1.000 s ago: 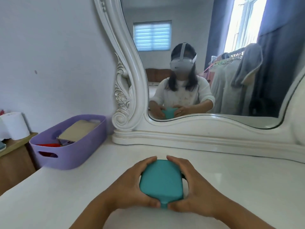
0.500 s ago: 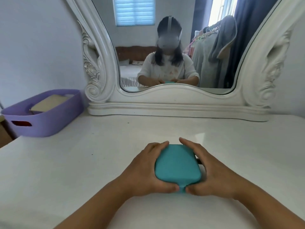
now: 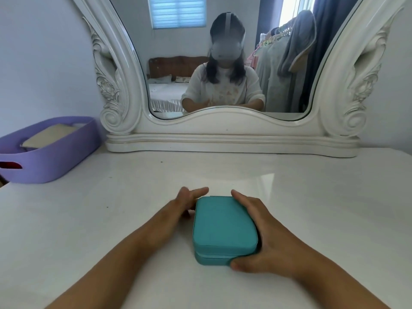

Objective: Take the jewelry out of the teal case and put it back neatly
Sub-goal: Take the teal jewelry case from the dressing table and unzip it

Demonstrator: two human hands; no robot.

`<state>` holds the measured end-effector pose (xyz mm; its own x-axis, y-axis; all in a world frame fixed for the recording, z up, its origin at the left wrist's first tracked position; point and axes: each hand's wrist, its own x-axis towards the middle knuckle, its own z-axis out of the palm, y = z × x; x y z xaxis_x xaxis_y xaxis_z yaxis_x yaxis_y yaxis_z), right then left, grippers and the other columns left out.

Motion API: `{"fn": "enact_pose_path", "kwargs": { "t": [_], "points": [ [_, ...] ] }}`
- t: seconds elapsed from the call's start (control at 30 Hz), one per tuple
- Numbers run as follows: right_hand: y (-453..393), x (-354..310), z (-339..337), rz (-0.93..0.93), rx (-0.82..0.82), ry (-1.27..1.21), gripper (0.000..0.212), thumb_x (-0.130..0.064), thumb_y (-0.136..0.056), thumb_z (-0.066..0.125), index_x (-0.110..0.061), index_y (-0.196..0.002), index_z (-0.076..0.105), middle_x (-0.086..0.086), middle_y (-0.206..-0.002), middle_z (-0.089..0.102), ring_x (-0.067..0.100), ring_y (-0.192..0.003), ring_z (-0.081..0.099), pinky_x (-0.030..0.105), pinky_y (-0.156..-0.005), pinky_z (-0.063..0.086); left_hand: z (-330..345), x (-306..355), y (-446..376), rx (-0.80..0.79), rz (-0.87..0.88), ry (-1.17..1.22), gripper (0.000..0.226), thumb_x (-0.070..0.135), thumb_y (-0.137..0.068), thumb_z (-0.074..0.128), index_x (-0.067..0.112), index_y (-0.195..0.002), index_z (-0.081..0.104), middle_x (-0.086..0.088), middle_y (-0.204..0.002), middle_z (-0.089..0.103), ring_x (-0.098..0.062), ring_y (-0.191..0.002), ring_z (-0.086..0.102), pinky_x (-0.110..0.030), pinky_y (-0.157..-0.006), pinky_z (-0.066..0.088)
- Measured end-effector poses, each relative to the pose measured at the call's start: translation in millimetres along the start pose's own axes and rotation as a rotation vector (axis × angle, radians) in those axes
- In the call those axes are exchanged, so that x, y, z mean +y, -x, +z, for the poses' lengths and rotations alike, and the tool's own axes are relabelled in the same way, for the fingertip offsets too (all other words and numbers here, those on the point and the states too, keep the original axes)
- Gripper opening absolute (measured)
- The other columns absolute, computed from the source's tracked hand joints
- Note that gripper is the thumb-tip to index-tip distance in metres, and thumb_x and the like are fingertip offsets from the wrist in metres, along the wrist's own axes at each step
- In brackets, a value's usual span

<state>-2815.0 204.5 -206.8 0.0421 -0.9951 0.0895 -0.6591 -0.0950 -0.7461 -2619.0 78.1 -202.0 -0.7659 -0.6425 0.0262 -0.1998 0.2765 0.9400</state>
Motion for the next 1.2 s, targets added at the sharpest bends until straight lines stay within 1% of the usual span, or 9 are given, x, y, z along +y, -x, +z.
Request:
{"fn": "enact_pose_path", "kwargs": {
  "t": [0.07,0.13,0.2,0.33,0.47,0.63,0.77,0.97,1.2],
  "points": [
    [0,1,0,0.009,0.004,0.012,0.107,-0.042,-0.056,0.081,-0.065,-0.122,0.0,-0.046,-0.127,0.01,-0.021,-0.123,0.017,-0.006,-0.091,0.023,-4,-2,-9,0.074,-0.051,-0.026,0.03,0.035,-0.097,0.035,0.041,-0.12,0.054,0.013,-0.116,0.066,-0.01,-0.112,0.058,-0.026,-0.099,0.043],
    [0,1,0,0.016,0.002,0.012,0.108,-0.041,-0.056,0.081,-0.064,-0.123,0.0,-0.046,-0.127,0.01,-0.022,-0.123,0.017,-0.007,-0.091,0.022,-4,-1,-15,0.037,-0.044,-0.09,0.039,0.006,-0.096,0.038,0.033,-0.115,0.059,0.012,-0.109,0.07,-0.006,-0.106,0.062,-0.021,-0.091,0.047],
    [0,2,0,0.024,-0.003,0.003,0.11,-0.039,-0.057,0.082,-0.064,-0.125,0.0,-0.046,-0.126,0.011,-0.022,-0.123,0.017,-0.006,-0.091,0.023,-3,-1,-20,0.002,-0.007,-0.172,0.041,-0.001,-0.093,0.04,0.027,-0.108,0.065,0.017,-0.097,0.072,0.001,-0.091,0.065,-0.012,-0.077,0.048],
    [0,2,0,0.029,-0.001,0.011,0.108,-0.039,-0.055,0.082,-0.064,-0.123,0.002,-0.046,-0.125,0.012,-0.022,-0.122,0.018,-0.007,-0.091,0.022,-3,-1,-24,0.077,0.025,-0.227,0.032,0.004,-0.091,0.048,0.027,-0.089,0.069,0.023,-0.07,0.069,0.008,-0.061,0.057,-0.006,-0.058,0.041],
    [0,0,0,0.04,0.013,0.012,0.107,-0.039,-0.053,0.083,-0.063,-0.123,0.005,-0.047,-0.124,0.015,-0.023,-0.121,0.02,-0.007,-0.09,0.022,-6,-2,-17,0.18,0.054,-0.429,0.027,0.014,-0.091,0.052,0.034,-0.076,0.064,0.019,-0.072,0.064,0.011,-0.067,0.055,-0.006,-0.062,0.04],
    [-5,-1,3,0.064,0.086,0.044,0.114,-0.046,-0.049,0.079,-0.045,-0.139,0.008,-0.033,-0.132,0.022,-0.015,-0.125,0.022,-0.003,-0.094,0.021,-10,-5,10,0.188,0.177,-0.696,0.019,0.019,-0.09,0.053,0.032,-0.082,0.064,0.027,-0.071,0.05,0.008,-0.08,0.046,-0.003,-0.069,0.033],
    [-6,-4,4,0.075,0.137,0.038,0.116,-0.045,-0.049,0.078,-0.037,-0.143,0.01,-0.022,-0.133,0.025,-0.006,-0.126,0.024,0.011,-0.101,0.022,-3,-15,35,0.19,0.286,-0.695,0.019,0.042,-0.081,0.044,0.035,-0.076,0.061,0.027,-0.067,0.054,0.004,-0.076,0.045,-0.005,-0.068,0.035],
    [-6,-4,6,0.069,0.147,0.036,0.118,-0.046,-0.049,0.077,-0.034,-0.144,0.009,-0.02,-0.135,0.025,-0.002,-0.13,0.024,0.016,-0.105,0.023,18,-7,47,0.234,0.419,-0.708,0.007,0.032,-0.078,0.056,0.03,-0.072,0.058,0.016,-0.066,0.061,0.003,-0.065,0.044,-0.01,-0.058,0.035],
    [-4,1,10,0.002,0.169,0.052,0.103,-0.059,-0.055,0.07,-0.044,-0.14,0.015,-0.016,-0.139,0.024,-0.003,-0.132,0.023,0.023,-0.112,0.027,61,2,42,0.436,0.426,-0.783,0.019,0.039,-0.075,0.056,0.025,-0.062,0.061,0.011,-0.06,0.056,-0.004,-0.065,0.042,-0.013,-0.058,0.03]
  ]
}}
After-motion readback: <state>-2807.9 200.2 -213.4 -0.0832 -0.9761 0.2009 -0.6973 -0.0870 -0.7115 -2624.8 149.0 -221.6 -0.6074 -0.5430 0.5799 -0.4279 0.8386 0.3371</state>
